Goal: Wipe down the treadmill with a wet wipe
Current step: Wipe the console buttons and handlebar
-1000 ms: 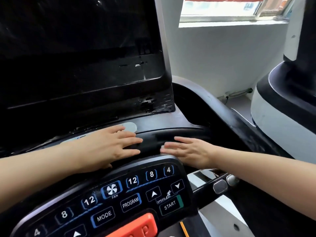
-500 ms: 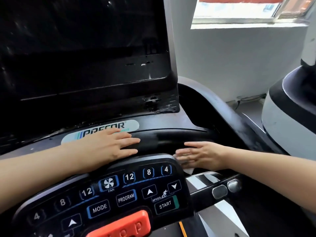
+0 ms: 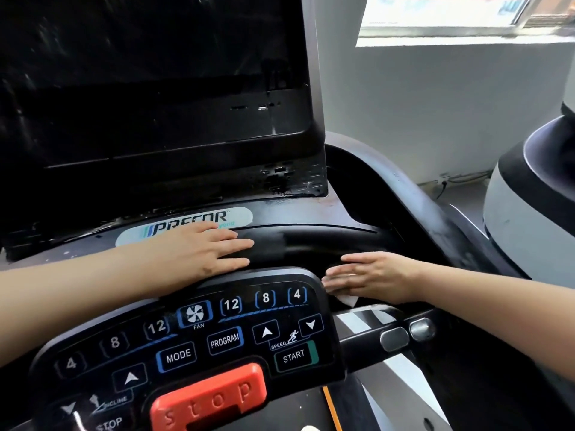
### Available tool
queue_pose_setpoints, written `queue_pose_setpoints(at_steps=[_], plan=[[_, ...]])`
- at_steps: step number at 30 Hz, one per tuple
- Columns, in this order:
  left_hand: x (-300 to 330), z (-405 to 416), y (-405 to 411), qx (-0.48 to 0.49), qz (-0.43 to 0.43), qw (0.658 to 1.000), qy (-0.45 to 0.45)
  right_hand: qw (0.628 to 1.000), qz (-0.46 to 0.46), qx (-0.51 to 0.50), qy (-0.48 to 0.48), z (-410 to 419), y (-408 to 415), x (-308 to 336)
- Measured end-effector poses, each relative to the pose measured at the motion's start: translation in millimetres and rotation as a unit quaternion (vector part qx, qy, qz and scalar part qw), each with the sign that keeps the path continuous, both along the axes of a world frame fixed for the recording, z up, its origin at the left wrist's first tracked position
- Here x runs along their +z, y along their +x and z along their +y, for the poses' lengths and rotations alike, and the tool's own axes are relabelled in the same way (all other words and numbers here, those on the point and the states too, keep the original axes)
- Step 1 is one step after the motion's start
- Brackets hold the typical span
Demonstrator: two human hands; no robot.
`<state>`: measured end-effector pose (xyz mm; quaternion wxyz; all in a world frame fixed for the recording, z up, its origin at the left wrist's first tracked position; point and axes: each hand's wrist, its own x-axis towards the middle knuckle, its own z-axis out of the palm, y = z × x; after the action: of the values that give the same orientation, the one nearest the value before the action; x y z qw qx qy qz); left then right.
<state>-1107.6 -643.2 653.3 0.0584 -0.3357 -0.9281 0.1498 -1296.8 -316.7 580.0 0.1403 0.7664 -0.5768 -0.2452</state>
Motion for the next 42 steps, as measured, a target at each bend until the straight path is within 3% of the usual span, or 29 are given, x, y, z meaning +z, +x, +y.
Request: queue_pose_setpoints(at_steps=[3, 6, 8, 11, 14, 19, 21, 24, 25, 26, 28, 29, 33, 38, 42], plan=[[4.4, -0.8, -2.4, 0.005, -0.01, 1.0, -0.015, 0.981, -0.034, -0.168, -0.088, 31.5, -8.2, 9.4], [6.4, -4.1, -4.4, 0.042, -0.011, 0.999, -0.018, 0.891, -0.107, -0.381, -0.225, 50.4, -10.5, 18.5], [10.7, 2.6, -2.6, 0.047, -0.013, 0.999, 0.01, 0.836, -0.16, -0.435, -0.294, 50.6, 6.5, 17.8], [20.5, 18.6, -0.1, 0.053, -0.036, 0.996, 0.059, 0.807, -0.244, -0.429, -0.325, 44.4, 57.3, 8.5], [22.1, 33.5, 6.0, 0.018, -0.061, 0.994, 0.086, 0.746, -0.325, -0.471, -0.341, 50.8, 111.3, -8.9], [4.7, 35.1, 17.6, -0.031, -0.084, 0.993, 0.079, 0.673, -0.345, -0.555, -0.347, 53.9, 167.8, -45.5], [1.8, 35.3, 17.8, -0.032, -0.092, 0.99, 0.1, 0.672, -0.364, -0.542, -0.349, 37.4, 186.7, -50.2], [-0.5, 36.6, 16.9, -0.041, -0.077, 0.989, 0.117, 0.747, -0.327, -0.475, -0.332, 33.2, 206.7, -51.0], [-1.7, 37.0, 16.7, -0.045, -0.069, 0.989, 0.121, 0.756, -0.307, -0.477, -0.328, 37.1, 204.2, -51.5], [-2.2, 37.5, 16.6, -0.048, -0.061, 0.989, 0.125, 0.735, -0.303, -0.504, -0.338, 39.9, 199.6, -51.6], [-3.5, 38.4, 16.6, -0.051, -0.054, 0.987, 0.14, 0.637, -0.344, -0.566, -0.396, 33.1, 199.1, -47.5], [-3.9, 38.8, 17.0, -0.052, -0.051, 0.987, 0.144, 0.608, -0.363, -0.57, -0.417, 24.5, 201.8, -46.9], [-6.9, 37.9, 17.0, -0.044, -0.05, 0.987, 0.147, 0.604, -0.42, -0.506, -0.45, -1.2, 231.1, -45.2], [-6.7, 38.5, 16.1, -0.045, -0.048, 0.986, 0.154, 0.488, -0.539, -0.503, -0.467, -9.0, 237.2, -19.6], [-5.9, 38.1, 18.4, -0.045, -0.052, 0.986, 0.153, 0.494, -0.554, -0.505, -0.44, -34.2, 220.1, 3.0]])
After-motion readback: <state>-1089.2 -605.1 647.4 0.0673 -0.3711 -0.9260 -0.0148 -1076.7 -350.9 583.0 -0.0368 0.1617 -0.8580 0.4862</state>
